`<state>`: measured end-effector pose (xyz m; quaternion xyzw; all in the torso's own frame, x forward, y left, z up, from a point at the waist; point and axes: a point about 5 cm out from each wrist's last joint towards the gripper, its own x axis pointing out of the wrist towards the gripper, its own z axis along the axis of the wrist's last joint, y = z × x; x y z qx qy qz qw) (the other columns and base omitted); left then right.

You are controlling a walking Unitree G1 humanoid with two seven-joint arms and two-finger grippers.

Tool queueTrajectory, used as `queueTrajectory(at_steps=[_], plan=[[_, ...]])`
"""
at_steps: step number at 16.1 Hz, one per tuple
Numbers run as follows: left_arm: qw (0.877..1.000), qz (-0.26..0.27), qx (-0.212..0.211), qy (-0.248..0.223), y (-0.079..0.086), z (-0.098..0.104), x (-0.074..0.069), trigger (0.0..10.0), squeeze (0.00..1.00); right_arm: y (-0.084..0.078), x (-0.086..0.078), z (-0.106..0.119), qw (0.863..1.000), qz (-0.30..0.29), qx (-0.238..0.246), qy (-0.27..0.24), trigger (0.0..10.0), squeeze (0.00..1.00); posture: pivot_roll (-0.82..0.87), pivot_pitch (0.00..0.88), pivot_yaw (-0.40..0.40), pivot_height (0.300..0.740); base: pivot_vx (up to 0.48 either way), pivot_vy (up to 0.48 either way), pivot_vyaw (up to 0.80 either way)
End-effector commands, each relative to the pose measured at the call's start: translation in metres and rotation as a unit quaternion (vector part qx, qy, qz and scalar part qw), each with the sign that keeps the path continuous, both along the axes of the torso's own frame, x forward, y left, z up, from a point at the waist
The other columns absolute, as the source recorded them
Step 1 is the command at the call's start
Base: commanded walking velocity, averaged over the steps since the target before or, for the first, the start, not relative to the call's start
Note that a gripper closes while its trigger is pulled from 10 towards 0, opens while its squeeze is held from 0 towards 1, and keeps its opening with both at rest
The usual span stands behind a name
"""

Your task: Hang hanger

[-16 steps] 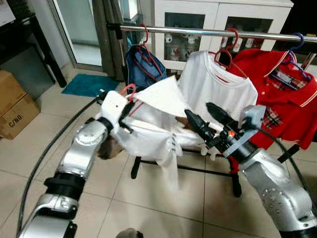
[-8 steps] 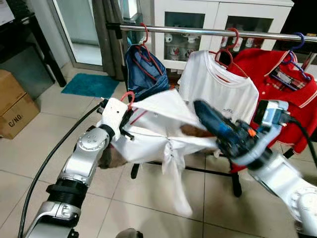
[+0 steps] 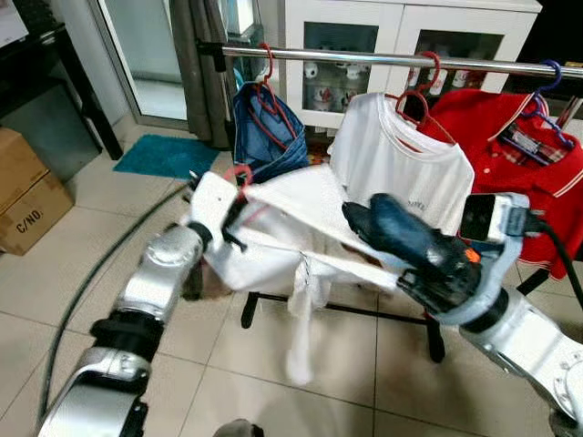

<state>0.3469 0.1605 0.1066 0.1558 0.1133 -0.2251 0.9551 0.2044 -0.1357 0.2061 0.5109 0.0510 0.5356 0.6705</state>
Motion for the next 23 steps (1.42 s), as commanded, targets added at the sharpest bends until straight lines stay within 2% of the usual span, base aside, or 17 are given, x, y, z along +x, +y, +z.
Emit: queueTrajectory(at_steps=[1, 2, 5, 7, 10, 11, 13, 15, 16, 17, 18, 19, 20, 21, 22, 23], plan=[[0.993, 0.094, 0.026, 0.074, 0.044, -0.029, -0.009, 0.0, 0.00, -0.007, -0.012, 0.025, 0.997, 0.026, 0.048, -0.054, 10.0, 0.00, -0.12, 0.000, 0.071, 0.740, 0.000, 0.000, 0.00], [0.992, 0.094, 0.031, 0.083, 0.045, -0.033, -0.011, 0.0, 0.00, -0.007, -0.013, 0.026, 0.997, 0.028, 0.050, -0.054, 10.0, 0.00, -0.12, 0.000, 0.071, 0.740, 0.000, 0.000, 0.00], [0.980, 0.109, 0.031, 0.161, 0.050, -0.071, -0.030, 0.0, 0.00, -0.006, -0.013, 0.030, 0.996, 0.032, 0.068, -0.046, 10.0, 0.00, -0.13, 0.000, 0.070, 0.740, 0.000, 0.000, 0.00], [0.977, 0.114, 0.028, 0.179, 0.051, -0.079, -0.034, 0.0, 0.00, -0.006, -0.011, 0.033, 0.996, 0.028, 0.071, -0.047, 10.0, 0.00, -0.13, 0.000, 0.069, 0.740, 0.000, 0.000, 0.00], [0.967, 0.125, 0.051, 0.216, 0.060, -0.099, -0.052, 0.0, 0.00, -0.007, -0.008, 0.038, 0.996, 0.016, 0.072, -0.056, 10.0, 0.00, -0.13, 0.000, 0.074, 0.740, 0.000, 0.000, 0.00], [0.966, 0.126, 0.052, 0.218, 0.061, -0.101, -0.053, 0.0, 0.00, -0.007, -0.007, 0.037, 0.996, 0.013, 0.068, -0.056, 10.0, 0.00, -0.13, 0.000, 0.075, 0.740, 0.000, 0.000, 0.00], [0.970, 0.123, 0.057, 0.204, 0.061, -0.099, -0.051, 0.0, 0.00, -0.002, -0.002, 0.030, 0.997, -0.020, -0.002, -0.069, 10.0, 0.00, -0.13, 0.000, 0.079, 0.740, 0.000, 0.000, 0.00], [0.979, 0.112, 0.039, 0.164, 0.056, -0.085, -0.040, 0.0, 0.00, 0.005, 0.006, 0.020, 0.991, -0.051, -0.097, -0.080, 10.0, 0.00, -0.13, 0.000, 0.081, 0.740, 0.000, 0.000, 0.00], [0.991, 0.092, 0.008, 0.101, 0.047, -0.061, -0.023, 0.0, 0.00, 0.013, 0.018, 0.002, 0.961, -0.090, -0.239, -0.100, 10.0, 0.00, -0.13, 0.000, 0.082, 0.740, 0.000, 0.000, 0.00], [0.997, 0.066, -0.013, 0.045, 0.037, -0.036, -0.010, 0.0, 0.00, 0.017, 0.027, -0.011, 0.928, -0.127, -0.328, -0.123, 10.0, 0.00, -0.13, 0.000, 0.078, 0.740, 0.000, 0.000, 0.00], [0.999, 0.023, -0.026, 0.011, 0.025, -0.014, -0.004, 0.0, 0.00, 0.015, 0.037, -0.015, 0.915, -0.171, -0.345, -0.121, 10.0, 0.00, -0.12, 0.000, 0.077, 0.740, 0.000, 0.000, 0.00], [1.000, 0.008, -0.027, 0.004, 0.022, -0.008, -0.003, 0.0, 0.00, 0.014, 0.039, -0.015, 0.913, -0.183, -0.345, -0.121, 10.0, 0.00, -0.12, 0.000, 0.077, 0.740, 0.000, 0.000, 0.00], [0.999, -0.014, -0.030, -0.006, 0.017, 0.000, -0.004, 0.0, 0.00, 0.012, 0.042, -0.018, 0.896, -0.205, -0.370, -0.133, 10.0, 0.00, -0.12, 0.000, 0.078, 0.740, 0.000, 0.000, 0.00], [0.999, -0.030, -0.034, -0.009, 0.014, 0.007, -0.006, 0.0, 0.00, 0.012, 0.044, -0.023, 0.872, -0.214, -0.409, -0.163, 10.0, 0.00, -0.12, 0.000, 0.078, 0.740, 0.000, 0.000, 0.00], [0.998, -0.052, -0.042, -0.005, 0.008, 0.012, -0.009, 0.0, 0.00, 0.013, 0.047, -0.030, 0.842, -0.233, -0.450, -0.185, 10.0, 0.00, -0.12, 0.000, 0.078, 0.740, 0.000, 0.000, 0.00], [0.996, -0.079, -0.042, -0.002, 0.002, 0.016, -0.014, 0.0, 0.00, 0.012, 0.051, -0.036, 0.833, -0.255, -0.461, -0.169, 10.0, 0.00, -0.11, 0.001, 0.079, 0.740, 0.000, 0.000, 0.00]])
